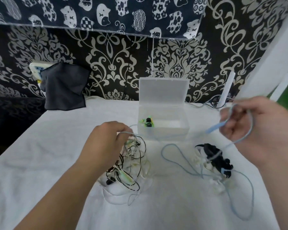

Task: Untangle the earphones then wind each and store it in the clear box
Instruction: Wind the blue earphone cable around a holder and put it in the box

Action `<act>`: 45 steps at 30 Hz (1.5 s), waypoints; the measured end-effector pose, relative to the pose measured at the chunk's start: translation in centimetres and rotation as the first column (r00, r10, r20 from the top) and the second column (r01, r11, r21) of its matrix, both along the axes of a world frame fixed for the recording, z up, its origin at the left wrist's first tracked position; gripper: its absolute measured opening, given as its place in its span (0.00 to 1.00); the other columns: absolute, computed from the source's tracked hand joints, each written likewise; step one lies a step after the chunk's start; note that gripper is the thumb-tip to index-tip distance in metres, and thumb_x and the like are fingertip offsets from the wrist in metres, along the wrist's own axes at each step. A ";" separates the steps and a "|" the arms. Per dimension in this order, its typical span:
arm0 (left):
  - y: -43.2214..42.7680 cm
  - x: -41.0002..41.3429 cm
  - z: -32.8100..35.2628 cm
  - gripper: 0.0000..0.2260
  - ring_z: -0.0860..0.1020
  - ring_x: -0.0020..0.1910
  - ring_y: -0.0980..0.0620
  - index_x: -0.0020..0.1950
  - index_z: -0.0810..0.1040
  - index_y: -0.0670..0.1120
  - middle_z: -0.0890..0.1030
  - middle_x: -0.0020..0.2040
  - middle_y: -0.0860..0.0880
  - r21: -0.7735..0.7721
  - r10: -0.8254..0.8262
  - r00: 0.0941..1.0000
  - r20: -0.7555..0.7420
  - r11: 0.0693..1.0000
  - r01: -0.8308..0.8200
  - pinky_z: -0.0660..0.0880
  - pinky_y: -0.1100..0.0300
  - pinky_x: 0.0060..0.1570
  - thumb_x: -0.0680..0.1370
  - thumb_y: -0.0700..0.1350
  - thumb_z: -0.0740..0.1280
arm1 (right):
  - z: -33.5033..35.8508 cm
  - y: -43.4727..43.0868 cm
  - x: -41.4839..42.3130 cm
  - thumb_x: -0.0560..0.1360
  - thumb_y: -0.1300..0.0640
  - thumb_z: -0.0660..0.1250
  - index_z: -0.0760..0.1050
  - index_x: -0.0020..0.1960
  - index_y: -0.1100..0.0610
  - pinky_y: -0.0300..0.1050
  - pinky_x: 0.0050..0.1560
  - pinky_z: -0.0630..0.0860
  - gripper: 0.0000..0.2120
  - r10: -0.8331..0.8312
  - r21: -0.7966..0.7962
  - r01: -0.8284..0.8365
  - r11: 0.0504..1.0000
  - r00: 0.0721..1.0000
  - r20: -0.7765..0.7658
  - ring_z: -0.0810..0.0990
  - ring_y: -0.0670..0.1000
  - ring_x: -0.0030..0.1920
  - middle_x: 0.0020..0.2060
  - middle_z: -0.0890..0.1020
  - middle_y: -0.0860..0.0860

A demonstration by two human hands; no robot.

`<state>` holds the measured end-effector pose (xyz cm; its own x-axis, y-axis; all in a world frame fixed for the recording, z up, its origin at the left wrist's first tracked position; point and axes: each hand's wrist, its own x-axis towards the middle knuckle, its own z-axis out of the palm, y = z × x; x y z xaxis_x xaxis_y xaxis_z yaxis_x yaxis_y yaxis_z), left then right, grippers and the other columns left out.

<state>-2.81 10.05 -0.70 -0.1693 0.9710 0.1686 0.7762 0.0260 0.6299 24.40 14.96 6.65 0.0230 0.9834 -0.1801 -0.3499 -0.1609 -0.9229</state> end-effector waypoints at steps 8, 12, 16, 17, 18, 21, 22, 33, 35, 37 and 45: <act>-1.0 2.7 1.8 0.12 0.71 0.36 0.52 0.36 0.66 0.50 0.72 0.33 0.51 0.197 -0.150 0.987 -0.053 0.968 0.158 0.66 0.54 0.36 0.79 0.50 0.55 | -2.4 -1.9 -3.7 0.72 0.58 0.71 0.79 0.62 0.48 0.46 0.63 0.75 0.19 0.186 0.016 -0.377 0.926 0.493 0.850 0.80 0.41 0.58 0.58 0.82 0.43; -1.0 3.6 1.7 0.10 0.71 0.36 0.49 0.38 0.66 0.53 0.71 0.34 0.55 0.231 -0.146 0.964 -0.224 0.952 0.198 0.66 0.53 0.36 0.80 0.48 0.57 | -2.8 -3.8 -7.2 0.66 0.44 0.74 0.81 0.53 0.48 0.55 0.58 0.78 0.17 0.497 -0.003 -0.689 0.725 0.520 0.695 0.84 0.46 0.51 0.48 0.86 0.46; -0.8 3.1 1.0 0.11 0.71 0.37 0.49 0.38 0.64 0.55 0.68 0.36 0.56 0.191 -0.112 0.948 -0.297 0.966 0.174 0.68 0.53 0.37 0.80 0.46 0.58 | -4.2 -4.1 -8.4 0.70 0.49 0.75 0.82 0.44 0.55 0.52 0.50 0.79 0.10 0.489 -0.058 -0.618 0.784 0.556 0.672 0.84 0.48 0.39 0.38 0.86 0.52; -0.9 3.0 1.0 0.12 0.71 0.38 0.50 0.38 0.64 0.55 0.68 0.36 0.56 0.167 -0.110 0.953 -0.283 0.973 0.161 0.66 0.54 0.38 0.81 0.45 0.58 | -4.1 -4.1 -8.6 0.74 0.52 0.74 0.82 0.42 0.57 0.48 0.48 0.76 0.08 0.509 -0.066 -0.625 0.778 0.564 0.650 0.82 0.46 0.36 0.36 0.86 0.52; -0.9 3.0 0.9 0.13 0.70 0.38 0.50 0.38 0.63 0.54 0.69 0.37 0.56 0.141 -0.109 0.960 -0.257 0.979 0.149 0.65 0.54 0.39 0.82 0.46 0.58 | -4.1 -4.1 -8.6 0.76 0.54 0.72 0.81 0.39 0.57 0.46 0.46 0.74 0.09 0.510 -0.069 -0.623 0.779 0.566 0.648 0.79 0.45 0.34 0.33 0.85 0.52; -1.0 2.9 1.1 0.14 0.70 0.37 0.52 0.36 0.62 0.53 0.70 0.36 0.54 0.094 -0.105 0.978 -0.181 0.988 0.124 0.63 0.54 0.37 0.82 0.49 0.55 | -4.0 -3.8 -8.4 0.79 0.59 0.67 0.79 0.34 0.55 0.47 0.43 0.74 0.14 0.550 -0.052 -0.619 0.783 0.651 0.523 0.74 0.50 0.31 0.26 0.74 0.50; -1.0 3.0 1.2 0.14 0.70 0.36 0.53 0.35 0.63 0.52 0.70 0.36 0.53 0.092 -0.103 0.981 -0.164 0.989 0.119 0.63 0.54 0.37 0.81 0.50 0.55 | -4.0 -3.7 -8.3 0.79 0.60 0.66 0.79 0.36 0.57 0.47 0.41 0.73 0.14 0.574 -0.051 -0.625 0.779 0.678 0.459 0.71 0.50 0.30 0.25 0.71 0.49; -1.0 1.1 0.2 0.04 0.76 0.45 0.59 0.52 0.78 0.58 0.78 0.49 0.59 -0.216 -0.142 0.963 -0.227 0.972 0.092 0.70 0.63 0.45 0.77 0.53 0.68 | -1.6 -3.2 -7.2 0.75 0.56 0.63 0.79 0.33 0.57 0.42 0.34 0.70 0.14 0.497 0.262 -0.487 0.833 0.867 0.031 0.73 0.52 0.35 0.35 0.76 0.56; -0.9 0.7 0.6 0.03 0.76 0.42 0.59 0.44 0.78 0.57 0.80 0.44 0.58 -0.208 -0.111 0.985 -0.134 0.975 0.082 0.70 0.63 0.40 0.74 0.52 0.72 | -1.5 -3.0 -7.1 0.77 0.60 0.62 0.76 0.30 0.56 0.43 0.37 0.74 0.17 0.423 0.258 -0.422 0.869 0.904 0.057 0.77 0.53 0.38 0.36 0.79 0.57; -0.8 -0.1 0.9 0.08 0.77 0.38 0.59 0.38 0.78 0.57 0.80 0.39 0.57 -0.185 -0.046 0.998 -0.049 0.982 0.036 0.71 0.62 0.36 0.70 0.51 0.76 | -1.7 -2.4 -7.0 0.77 0.65 0.60 0.72 0.26 0.55 0.44 0.37 0.76 0.21 0.252 0.166 -0.267 0.949 0.962 0.105 0.81 0.53 0.37 0.35 0.80 0.57; -0.7 -1.1 1.7 0.11 0.67 0.24 0.59 0.40 0.80 0.49 0.72 0.28 0.54 -0.169 0.010 0.959 0.283 0.985 0.040 0.64 0.65 0.27 0.66 0.45 0.81 | -2.7 -1.0 -6.2 0.75 0.66 0.59 0.66 0.31 0.58 0.42 0.36 0.80 0.14 -0.070 -0.088 0.066 0.994 0.997 -0.036 0.85 0.56 0.36 0.36 0.84 0.58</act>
